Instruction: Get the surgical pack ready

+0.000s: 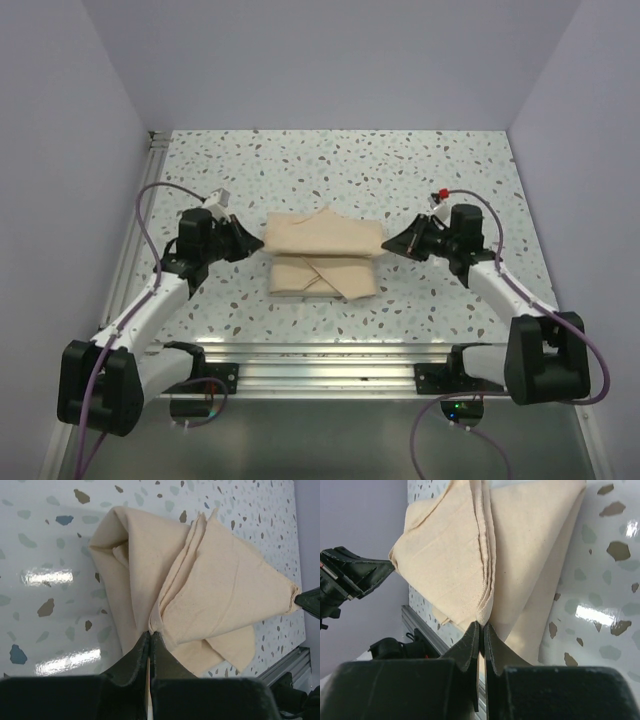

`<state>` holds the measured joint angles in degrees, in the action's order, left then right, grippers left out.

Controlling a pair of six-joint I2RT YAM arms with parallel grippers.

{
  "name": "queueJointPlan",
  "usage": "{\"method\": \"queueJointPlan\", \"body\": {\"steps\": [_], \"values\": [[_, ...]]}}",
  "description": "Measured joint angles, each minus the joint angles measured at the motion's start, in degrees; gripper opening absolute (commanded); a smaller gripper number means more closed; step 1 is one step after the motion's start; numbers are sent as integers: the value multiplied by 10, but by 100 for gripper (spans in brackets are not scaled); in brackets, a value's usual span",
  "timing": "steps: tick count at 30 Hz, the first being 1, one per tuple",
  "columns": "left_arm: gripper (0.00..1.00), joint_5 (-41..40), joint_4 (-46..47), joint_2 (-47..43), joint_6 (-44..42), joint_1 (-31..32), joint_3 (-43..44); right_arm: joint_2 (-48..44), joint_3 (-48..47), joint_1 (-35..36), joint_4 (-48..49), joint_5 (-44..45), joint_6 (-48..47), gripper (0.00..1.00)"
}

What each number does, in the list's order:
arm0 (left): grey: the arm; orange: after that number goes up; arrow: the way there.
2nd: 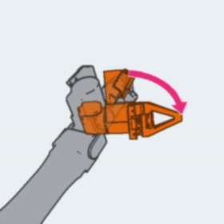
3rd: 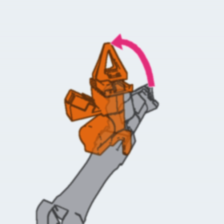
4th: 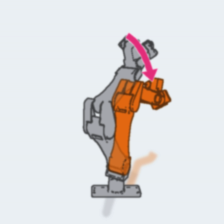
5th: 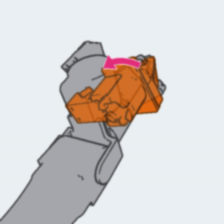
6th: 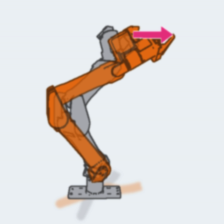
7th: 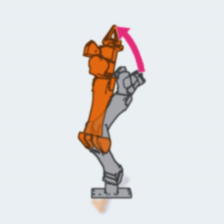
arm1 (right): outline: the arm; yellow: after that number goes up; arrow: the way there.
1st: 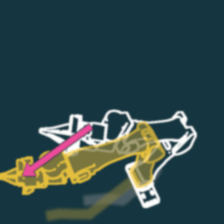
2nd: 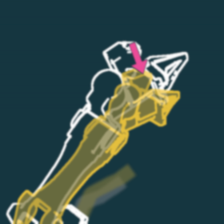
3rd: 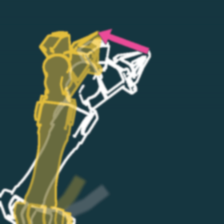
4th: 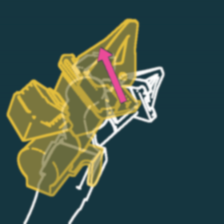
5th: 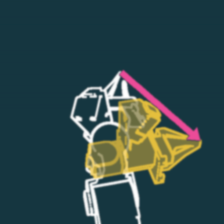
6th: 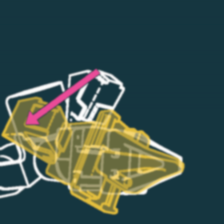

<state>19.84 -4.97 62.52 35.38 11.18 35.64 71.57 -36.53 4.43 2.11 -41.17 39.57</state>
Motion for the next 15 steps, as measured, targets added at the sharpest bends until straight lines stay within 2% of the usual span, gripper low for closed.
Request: {"method": "queueJointPlan", "body": {"steps": [6,10,11,12,13,14,15], "values": [[0,-9,-1,-16,11,7,-73,-23,95,17,18,28,6,4],[2,-13,22,-13,25,16,-120,-22,131,30,27,42,11,14],[7,-15,31,-13,28,19,-128,-22,133,34,31,45,12,19],[20,-18,37,-13,30,21,-132,-23,134,38,31,50,13,22],[26,-21,45,-14,30,22,-137,-25,134,43,31,58,12,24],[31,-28,47,-17,30,23,-142,-28,134,47,30,63,12,33],[40,-37,48,-23,31,24,-148,-35,134,52,26,72,10,38]]}}
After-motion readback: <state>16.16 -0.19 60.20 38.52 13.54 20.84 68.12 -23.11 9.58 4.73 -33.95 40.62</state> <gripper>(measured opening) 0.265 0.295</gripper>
